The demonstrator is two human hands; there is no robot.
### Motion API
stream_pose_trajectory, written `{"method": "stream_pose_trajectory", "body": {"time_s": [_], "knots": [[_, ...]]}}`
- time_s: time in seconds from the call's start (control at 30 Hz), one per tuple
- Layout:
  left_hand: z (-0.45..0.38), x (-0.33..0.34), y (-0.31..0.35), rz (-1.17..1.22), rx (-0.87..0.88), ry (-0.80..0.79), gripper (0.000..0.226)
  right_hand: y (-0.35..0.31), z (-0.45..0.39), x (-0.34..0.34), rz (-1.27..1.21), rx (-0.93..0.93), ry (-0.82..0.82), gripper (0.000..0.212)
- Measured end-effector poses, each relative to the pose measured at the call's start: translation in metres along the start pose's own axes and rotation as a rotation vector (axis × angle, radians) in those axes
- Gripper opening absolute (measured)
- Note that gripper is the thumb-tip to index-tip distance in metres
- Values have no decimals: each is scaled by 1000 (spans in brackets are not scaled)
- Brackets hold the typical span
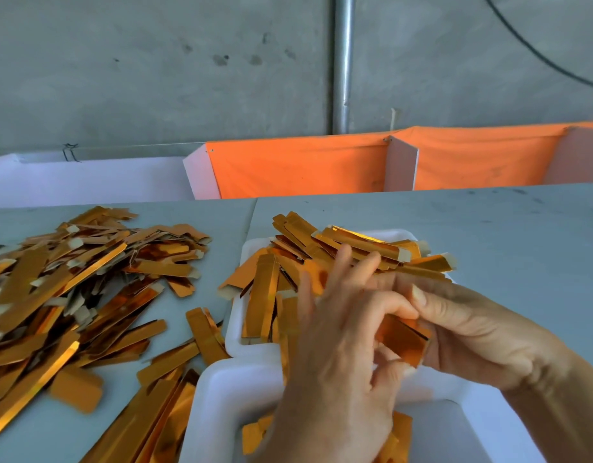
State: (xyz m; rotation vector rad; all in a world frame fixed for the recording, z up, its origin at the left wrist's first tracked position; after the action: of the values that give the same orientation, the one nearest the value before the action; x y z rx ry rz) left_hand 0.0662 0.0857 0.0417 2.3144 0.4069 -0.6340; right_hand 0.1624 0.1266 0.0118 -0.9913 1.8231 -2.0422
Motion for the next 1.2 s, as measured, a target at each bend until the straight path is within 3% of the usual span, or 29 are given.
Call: {"method": "stream_pose_trajectory", "body": {"time_s": [0.1, 0.17, 0.23, 0.3, 0.37, 0.43, 0.5, 0.63, 0.77, 0.87, 0.97, 1.1, 1.2], "knots": [[1, 2, 6, 100, -21, 0, 53, -3, -1, -4, -44, -38, 78, 52], [1, -1, 4, 322, -95, 36, 50, 0, -3, -8, -81, -20, 175, 59], [0, -7, -4, 555, -179, 128, 39, 2, -6, -13, -63, -14, 257, 75], [2, -16, -22, 590, -328, 279, 41, 1, -7, -13, 40, -18, 317, 81], [7, -20, -42, 552, -518, 349, 53, -2, -8, -7, 222, -42, 346, 64], [10, -17, -52, 534, -610, 336, 48, -2, -12, 0, 412, -59, 372, 45], [11, -15, -54, 503, -605, 305, 33, 2, -15, 4, 525, -39, 386, 44], [8, -17, -52, 480, -573, 213, 27, -7, -8, 5, 576, -79, 410, 48], [9, -13, -50, 411, -563, 98, 28, -29, 5, -10, 615, -245, 597, 35], [8, -6, -43, 325, -510, -7, 30, -31, 4, -10, 590, -244, 586, 21], [7, -8, -38, 160, -438, 16, 29, -27, 5, -15, 498, -178, 579, 14], [4, -7, -32, -242, -256, -22, 63, -25, 7, -18, 348, -129, 557, 5], [4, -10, -30, -221, -239, 9, 64, -24, 7, -18, 241, -111, 515, 15]]}}
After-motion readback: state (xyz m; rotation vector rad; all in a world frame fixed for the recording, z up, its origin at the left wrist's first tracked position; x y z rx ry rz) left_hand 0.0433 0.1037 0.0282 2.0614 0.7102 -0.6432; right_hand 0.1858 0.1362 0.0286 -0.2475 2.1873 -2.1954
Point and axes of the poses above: each hand's wrist, its own z-axis away from the middle knuckle, its own x-axis out of the palm, y = z × x, the point moved 7 cm from there along -z, towards the middle knuckle, and after that the axes turned 5 degrees about y, right-handed, at the moved point
